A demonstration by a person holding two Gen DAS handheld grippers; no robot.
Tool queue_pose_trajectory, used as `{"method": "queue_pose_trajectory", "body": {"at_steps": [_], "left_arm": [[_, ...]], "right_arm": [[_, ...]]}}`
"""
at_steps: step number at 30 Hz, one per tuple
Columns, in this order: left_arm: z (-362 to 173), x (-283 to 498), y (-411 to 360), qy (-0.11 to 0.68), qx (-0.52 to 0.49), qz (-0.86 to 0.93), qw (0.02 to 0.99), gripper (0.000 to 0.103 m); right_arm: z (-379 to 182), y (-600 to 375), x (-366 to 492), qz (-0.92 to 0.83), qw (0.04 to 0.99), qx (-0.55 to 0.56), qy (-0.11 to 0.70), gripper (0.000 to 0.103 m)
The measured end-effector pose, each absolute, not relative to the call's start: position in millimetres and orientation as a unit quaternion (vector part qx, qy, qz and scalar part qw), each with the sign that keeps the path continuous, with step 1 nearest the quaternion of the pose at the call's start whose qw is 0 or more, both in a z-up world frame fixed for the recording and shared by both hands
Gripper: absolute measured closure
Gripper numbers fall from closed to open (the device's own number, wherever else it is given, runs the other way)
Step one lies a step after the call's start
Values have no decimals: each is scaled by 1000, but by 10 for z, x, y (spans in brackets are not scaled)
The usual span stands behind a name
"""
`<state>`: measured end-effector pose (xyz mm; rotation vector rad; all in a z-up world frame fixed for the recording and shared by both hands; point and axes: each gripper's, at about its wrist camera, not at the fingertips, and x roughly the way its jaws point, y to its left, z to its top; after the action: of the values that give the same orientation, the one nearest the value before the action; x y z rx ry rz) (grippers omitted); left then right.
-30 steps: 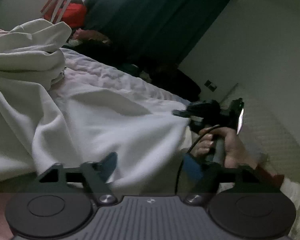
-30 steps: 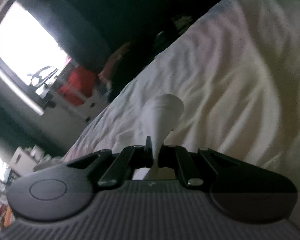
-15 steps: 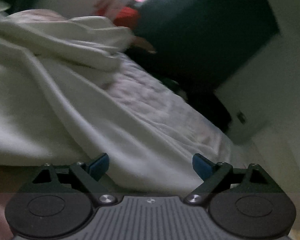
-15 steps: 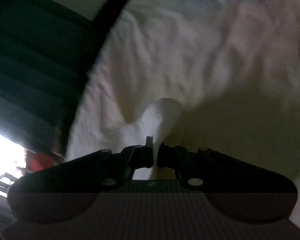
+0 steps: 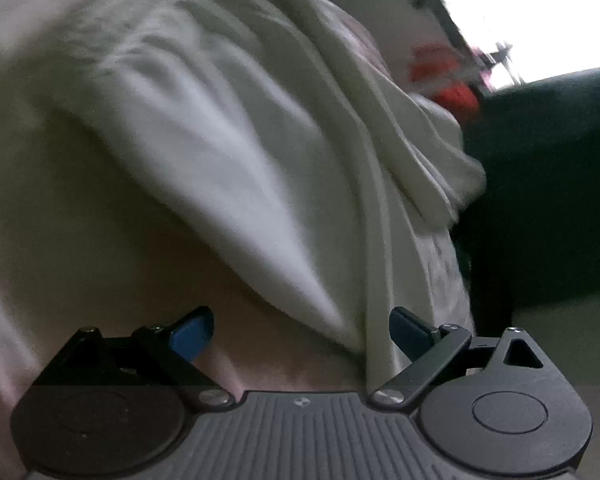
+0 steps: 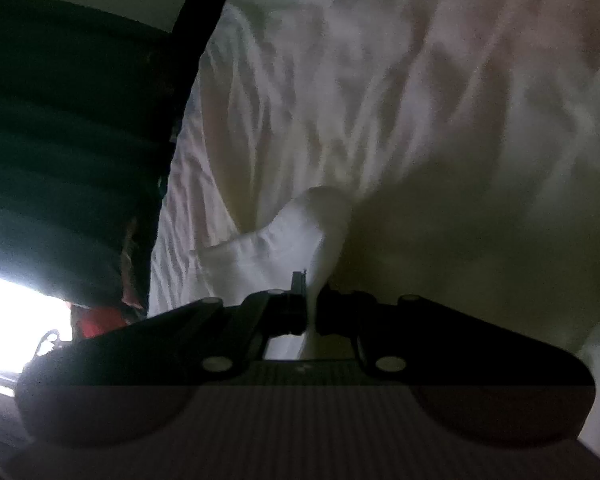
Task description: Fold clothes
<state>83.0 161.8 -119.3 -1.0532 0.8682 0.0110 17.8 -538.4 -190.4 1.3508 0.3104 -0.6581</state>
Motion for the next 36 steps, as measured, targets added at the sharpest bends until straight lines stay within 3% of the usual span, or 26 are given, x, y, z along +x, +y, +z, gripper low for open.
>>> {"method": "queue_pose_trajectory", "body": {"at_steps": [5,7,9,11,14,22,25,29,36], "left_arm": [[-1230,860,1859,346,-518,81,778,21],[-1196,875,1966,326,-514,118,785,22],[-1183,926,2115,321,-518,144,780,37],[-1126,971,2283,323,-511,166,779,75],[-971,951,2475,315,-508,158,786,92],[-53,625,2691,244,-404,136,871,94],[35,428,2866,227,-397,146,877,94],[-185,413,2941,269,-385,176,865,94],[-394,510,3028,354,-333,196,852,90]], "right_arm": [[-1859,-5347,166,-303,726,602,136,96],[-1851,-5338,158,-304,728,600,132,96],[-1810,-5303,168,-312,740,581,133,96],[-1769,-5259,184,-320,751,562,134,96],[-1728,-5209,158,-330,752,556,129,97],[-1372,-5029,64,-364,804,457,117,97],[-1234,-4947,-51,-380,808,436,111,97],[-1222,-4901,-137,-424,792,406,165,97],[-1485,-5025,-158,-430,745,457,226,95]]}}
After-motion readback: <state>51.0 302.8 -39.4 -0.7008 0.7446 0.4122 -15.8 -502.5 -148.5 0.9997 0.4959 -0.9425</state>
